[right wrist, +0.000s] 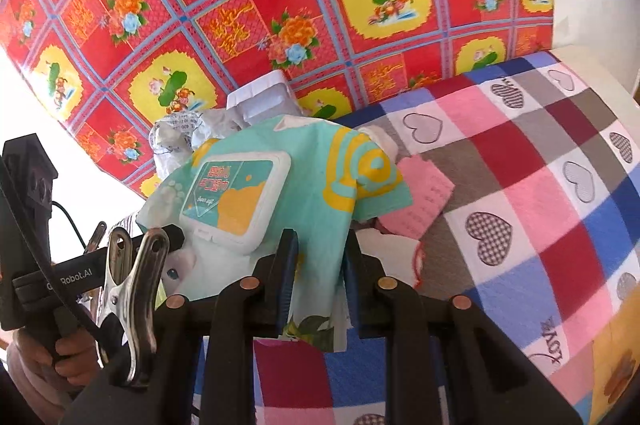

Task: Collect trash
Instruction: 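Lift the teal wipes pack off the pile with the right tool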

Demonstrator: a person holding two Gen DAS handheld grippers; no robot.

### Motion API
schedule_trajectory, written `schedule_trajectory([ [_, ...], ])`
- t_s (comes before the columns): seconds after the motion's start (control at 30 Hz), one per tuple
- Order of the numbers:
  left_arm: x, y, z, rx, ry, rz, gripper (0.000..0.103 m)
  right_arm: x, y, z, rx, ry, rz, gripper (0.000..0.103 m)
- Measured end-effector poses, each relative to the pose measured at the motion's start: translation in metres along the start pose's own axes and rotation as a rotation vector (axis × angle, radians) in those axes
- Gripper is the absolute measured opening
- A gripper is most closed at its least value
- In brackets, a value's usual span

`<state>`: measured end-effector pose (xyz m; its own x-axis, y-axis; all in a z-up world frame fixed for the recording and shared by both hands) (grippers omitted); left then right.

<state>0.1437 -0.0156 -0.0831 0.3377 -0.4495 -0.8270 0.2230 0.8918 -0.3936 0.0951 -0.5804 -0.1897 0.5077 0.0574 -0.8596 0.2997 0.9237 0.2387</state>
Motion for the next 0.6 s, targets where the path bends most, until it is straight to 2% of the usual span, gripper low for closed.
schedule_trajectory([
  [0.27,-0.007,-0.038,-0.019,0.026,0.006,-0.023,0.052,-0.036,-0.027,-0.01,0.03,-0.055,-0.008,0.023],
  [0.6,-0.01,-0.103,-0.041,0.086,-0.003,-0.036,0.052,-0.083,-0.071,-0.022,0.064,-0.102,-0.019,0.023],
])
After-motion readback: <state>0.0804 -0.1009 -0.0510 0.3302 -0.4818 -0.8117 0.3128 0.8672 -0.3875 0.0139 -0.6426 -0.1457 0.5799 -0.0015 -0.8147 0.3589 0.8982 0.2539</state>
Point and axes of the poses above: each gripper's, at about its wrist camera, not at the fingertips, and x roughly the way its jaws point, y to its left, z to its top, the point moved 10 cm from there along x, roughly the way its jaws point, and after that the axes turned 5 degrees about -x, right-handed, at the moved point
